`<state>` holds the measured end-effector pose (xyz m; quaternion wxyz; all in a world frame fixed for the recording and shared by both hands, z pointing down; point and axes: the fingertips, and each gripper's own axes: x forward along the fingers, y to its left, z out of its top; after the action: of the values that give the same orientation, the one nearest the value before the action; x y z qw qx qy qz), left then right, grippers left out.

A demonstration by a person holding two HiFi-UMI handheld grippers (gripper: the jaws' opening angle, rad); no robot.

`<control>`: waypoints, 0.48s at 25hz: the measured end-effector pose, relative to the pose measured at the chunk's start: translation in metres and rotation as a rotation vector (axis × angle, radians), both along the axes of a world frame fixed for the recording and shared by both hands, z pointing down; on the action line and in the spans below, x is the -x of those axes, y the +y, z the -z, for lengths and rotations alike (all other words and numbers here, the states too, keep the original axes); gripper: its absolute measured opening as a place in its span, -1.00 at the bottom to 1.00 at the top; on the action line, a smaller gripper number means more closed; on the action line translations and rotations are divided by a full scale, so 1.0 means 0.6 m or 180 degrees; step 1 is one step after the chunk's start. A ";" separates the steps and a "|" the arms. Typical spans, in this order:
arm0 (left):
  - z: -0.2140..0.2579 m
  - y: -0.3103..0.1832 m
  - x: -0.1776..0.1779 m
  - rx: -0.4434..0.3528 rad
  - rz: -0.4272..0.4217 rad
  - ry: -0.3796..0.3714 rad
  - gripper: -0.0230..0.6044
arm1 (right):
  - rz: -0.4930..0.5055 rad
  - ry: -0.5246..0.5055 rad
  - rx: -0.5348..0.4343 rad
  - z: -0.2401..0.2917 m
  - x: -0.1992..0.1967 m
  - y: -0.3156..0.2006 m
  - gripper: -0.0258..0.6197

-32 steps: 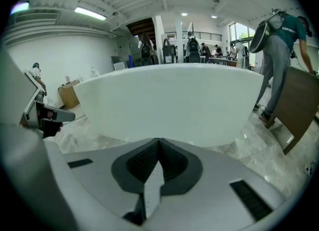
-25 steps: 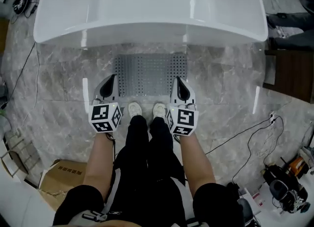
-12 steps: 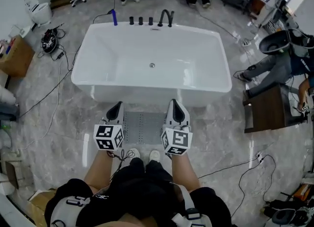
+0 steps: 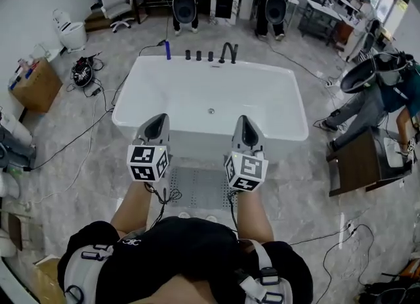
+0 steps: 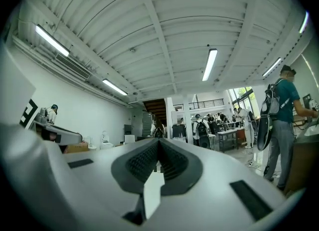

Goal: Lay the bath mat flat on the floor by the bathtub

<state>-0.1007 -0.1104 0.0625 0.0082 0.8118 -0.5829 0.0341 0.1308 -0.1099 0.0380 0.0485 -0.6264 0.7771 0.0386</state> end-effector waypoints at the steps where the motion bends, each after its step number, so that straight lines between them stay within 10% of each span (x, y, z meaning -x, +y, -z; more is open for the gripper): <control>1: 0.006 0.001 0.000 -0.0017 -0.0006 -0.0008 -0.92 | 0.0000 -0.0002 -0.0027 0.008 0.001 0.000 -0.91; 12: 0.014 -0.029 -0.007 0.0017 -0.0023 -0.0025 -0.92 | 0.0115 -0.0115 0.0039 0.005 -0.001 -0.027 -0.91</control>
<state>-0.0968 -0.1276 0.0540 0.0079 0.8136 -0.5800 0.0389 0.1313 -0.1260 0.0348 0.0595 -0.6131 0.7875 0.0217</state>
